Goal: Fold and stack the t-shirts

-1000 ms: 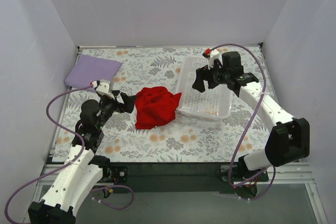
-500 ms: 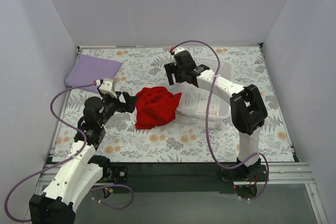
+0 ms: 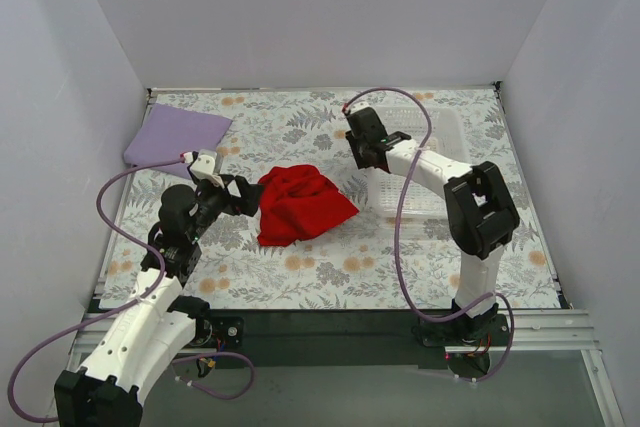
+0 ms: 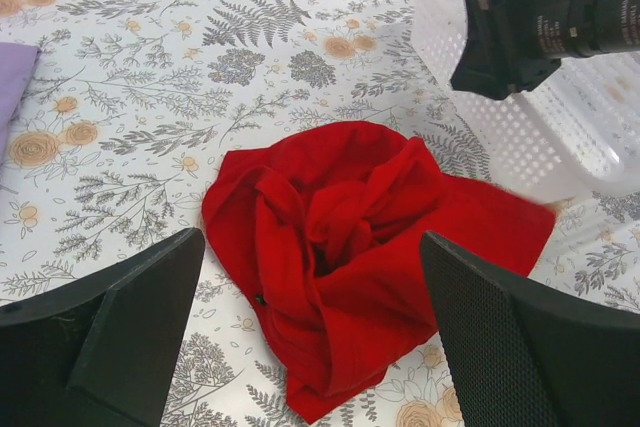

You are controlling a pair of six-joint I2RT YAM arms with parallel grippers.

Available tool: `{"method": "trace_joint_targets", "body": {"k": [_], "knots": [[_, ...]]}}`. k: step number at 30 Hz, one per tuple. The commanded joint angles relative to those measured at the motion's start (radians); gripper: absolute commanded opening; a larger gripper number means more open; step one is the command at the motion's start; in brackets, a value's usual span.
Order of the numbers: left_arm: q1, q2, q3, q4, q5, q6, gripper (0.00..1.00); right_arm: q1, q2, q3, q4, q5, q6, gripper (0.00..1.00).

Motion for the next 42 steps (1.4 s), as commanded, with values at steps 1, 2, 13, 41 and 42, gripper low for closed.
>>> {"method": "trace_joint_targets", "body": {"k": [1,2,13,41,42], "knots": [[-0.007,-0.025,0.031,-0.001,0.015,0.007,0.88,-0.089,-0.108,-0.05,0.044,-0.026,-0.081,0.37],[-0.007,-0.026,0.031,-0.001,0.019,0.007,0.88,-0.108,-0.132,-0.059,0.044,-0.043,-0.105,0.32],[-0.018,-0.039,0.031,-0.001,0.03,0.007,0.88,-0.312,-0.119,0.002,0.012,-0.169,-0.38,0.01],[-0.032,0.102,0.045,-0.001,0.177,-0.036,0.98,-0.299,-0.151,0.17,0.043,-0.114,-0.553,0.98],[-0.032,0.115,0.051,-0.001,0.188,-0.044,0.98,-0.271,-0.181,0.142,-0.012,-0.211,-0.623,0.98]]}}
